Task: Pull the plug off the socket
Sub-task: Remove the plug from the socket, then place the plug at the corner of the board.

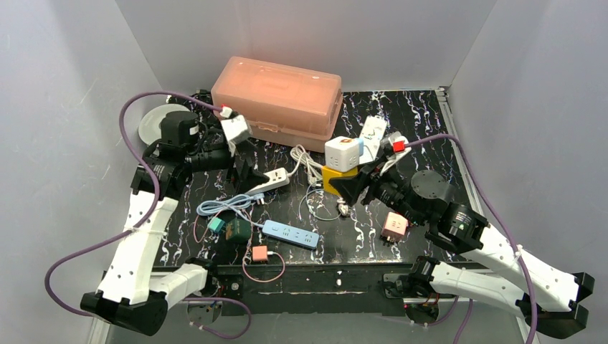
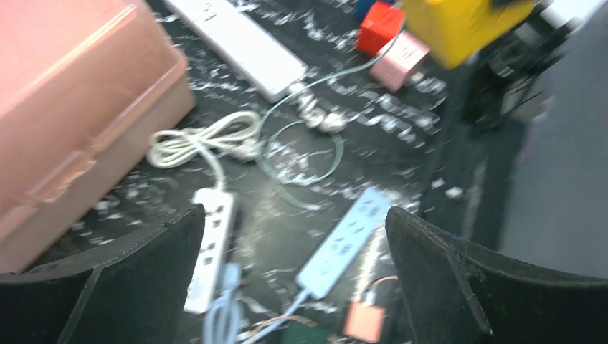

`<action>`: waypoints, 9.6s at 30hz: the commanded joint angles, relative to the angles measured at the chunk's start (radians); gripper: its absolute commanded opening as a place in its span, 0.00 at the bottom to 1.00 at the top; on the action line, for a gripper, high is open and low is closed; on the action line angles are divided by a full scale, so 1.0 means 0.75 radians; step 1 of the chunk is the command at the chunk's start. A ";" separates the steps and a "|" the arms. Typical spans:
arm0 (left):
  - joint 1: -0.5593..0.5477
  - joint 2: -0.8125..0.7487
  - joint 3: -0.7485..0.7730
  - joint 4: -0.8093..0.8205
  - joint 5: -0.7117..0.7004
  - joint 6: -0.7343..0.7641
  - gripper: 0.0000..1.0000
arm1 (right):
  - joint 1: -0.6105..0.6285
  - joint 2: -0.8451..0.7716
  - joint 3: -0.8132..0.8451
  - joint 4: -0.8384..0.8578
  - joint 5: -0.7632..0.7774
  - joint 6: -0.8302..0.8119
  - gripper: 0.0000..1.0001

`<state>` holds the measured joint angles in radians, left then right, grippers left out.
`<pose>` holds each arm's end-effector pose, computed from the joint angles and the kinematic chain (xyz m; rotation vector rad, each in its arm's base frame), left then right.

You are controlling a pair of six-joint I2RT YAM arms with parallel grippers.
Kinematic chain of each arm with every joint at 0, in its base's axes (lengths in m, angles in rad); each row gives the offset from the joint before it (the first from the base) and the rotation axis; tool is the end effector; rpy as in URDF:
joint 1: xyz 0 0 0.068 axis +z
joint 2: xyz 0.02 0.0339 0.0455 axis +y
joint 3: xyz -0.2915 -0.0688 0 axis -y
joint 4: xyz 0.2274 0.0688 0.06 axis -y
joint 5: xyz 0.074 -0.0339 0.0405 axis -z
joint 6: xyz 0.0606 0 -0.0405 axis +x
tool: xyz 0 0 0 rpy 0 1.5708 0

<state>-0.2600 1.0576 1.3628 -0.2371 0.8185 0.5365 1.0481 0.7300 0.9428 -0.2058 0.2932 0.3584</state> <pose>0.1731 -0.0918 0.5009 1.1374 1.0341 -0.3933 0.0873 0.1164 0.4155 -0.3199 1.6008 0.8697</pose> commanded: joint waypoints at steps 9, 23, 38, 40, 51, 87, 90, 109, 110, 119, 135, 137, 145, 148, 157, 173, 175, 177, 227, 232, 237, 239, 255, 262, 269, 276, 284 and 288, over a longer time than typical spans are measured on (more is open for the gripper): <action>-0.001 0.121 0.127 0.405 0.530 -0.873 0.98 | 0.000 0.119 0.183 0.068 -0.695 -0.088 0.01; -0.085 0.064 0.083 0.329 0.310 -1.213 0.98 | 0.084 0.210 0.227 -0.036 -0.302 -0.363 0.01; -0.181 0.171 0.176 0.105 0.155 -1.295 0.98 | 0.176 0.326 0.296 -0.018 -0.041 -0.587 0.01; -0.210 0.161 0.185 0.087 0.099 -1.267 0.98 | 0.179 0.342 0.304 -0.010 -0.038 -0.596 0.01; -0.322 0.111 0.182 0.075 -0.013 -1.167 0.98 | 0.182 0.398 0.342 0.031 -0.044 -0.616 0.01; -0.425 0.087 0.129 0.194 -0.350 -1.103 0.39 | 0.253 0.526 0.388 0.217 0.042 -0.671 0.01; -0.426 0.091 0.143 0.197 -0.351 -1.119 0.28 | 0.254 0.548 0.385 0.242 0.040 -0.659 0.01; -0.429 0.074 0.134 0.188 -0.352 -1.147 0.35 | 0.255 0.554 0.375 0.307 0.059 -0.643 0.01; -0.429 0.070 0.134 0.186 -0.354 -1.144 0.29 | 0.253 0.547 0.366 0.306 0.061 -0.639 0.01; -0.429 0.051 0.135 0.175 -0.432 -1.159 0.00 | 0.280 0.443 0.219 0.310 0.114 -0.599 0.01; -0.426 0.064 0.246 0.145 -0.547 -1.182 0.00 | 0.294 0.279 -0.065 0.353 0.298 -0.445 0.01; -0.426 0.063 0.253 0.139 -0.562 -1.186 0.00 | 0.295 0.259 -0.099 0.366 0.329 -0.423 0.01; -0.408 0.045 0.253 0.155 -0.592 -1.190 0.00 | 0.296 0.173 -0.202 0.379 0.412 -0.366 0.01; -0.396 0.039 0.252 0.156 -0.598 -1.186 0.00 | 0.296 0.152 -0.228 0.369 0.415 -0.345 0.01; -0.372 0.041 0.272 0.170 -0.596 -1.146 0.00 | 0.296 0.131 -0.282 0.305 0.425 -0.305 0.01; -0.322 0.055 0.299 0.218 -0.539 -1.148 0.00 | 0.333 0.157 -0.281 0.243 0.450 -0.345 0.13; -0.322 0.050 0.287 0.218 -0.538 -1.154 0.00 | 0.333 0.186 -0.246 0.297 0.475 -0.374 0.41; -0.322 0.045 0.274 0.218 -0.535 -1.157 0.00 | 0.332 0.210 -0.211 0.372 0.508 -0.426 0.65; -0.323 0.036 0.278 0.221 -0.237 -1.190 0.00 | 0.124 0.600 0.273 0.401 -0.186 -0.771 0.88; -0.322 0.033 0.275 0.230 -0.231 -1.192 0.00 | 0.118 0.633 0.299 0.388 -0.246 -0.758 0.87; -0.322 0.026 0.275 0.231 -0.231 -1.192 0.00 | 0.118 0.608 0.246 0.467 -0.249 -0.752 0.52; -0.322 0.027 0.275 0.232 -0.232 -1.192 0.00 | 0.118 0.602 0.240 0.481 -0.235 -0.739 0.14; -0.322 0.052 0.354 0.221 -0.270 -1.140 0.00 | 0.118 0.351 -0.271 0.511 -0.052 -0.519 0.01; -0.322 0.048 0.330 0.228 -0.279 -1.132 0.00 | 0.122 0.247 -0.378 0.333 -0.024 -0.501 0.01; -0.322 0.057 0.337 0.241 -0.283 -1.144 0.00 | 0.123 0.182 -0.442 0.310 0.044 -0.489 0.01; -0.323 0.060 0.357 0.234 -0.284 -1.132 0.00 | 0.125 0.188 -0.524 0.380 0.181 -0.400 0.01; -0.322 0.047 0.343 0.206 -0.254 -1.055 0.00 | 0.044 0.240 -0.602 0.360 0.262 -0.100 0.01; -0.322 0.034 0.326 0.179 -0.205 -0.964 0.00 | -0.031 0.270 -0.606 0.195 0.232 0.136 0.01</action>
<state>-0.5003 1.1217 1.5929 -0.1253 0.5880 -0.2653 1.0683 0.9226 0.4896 -0.0017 0.4438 0.2504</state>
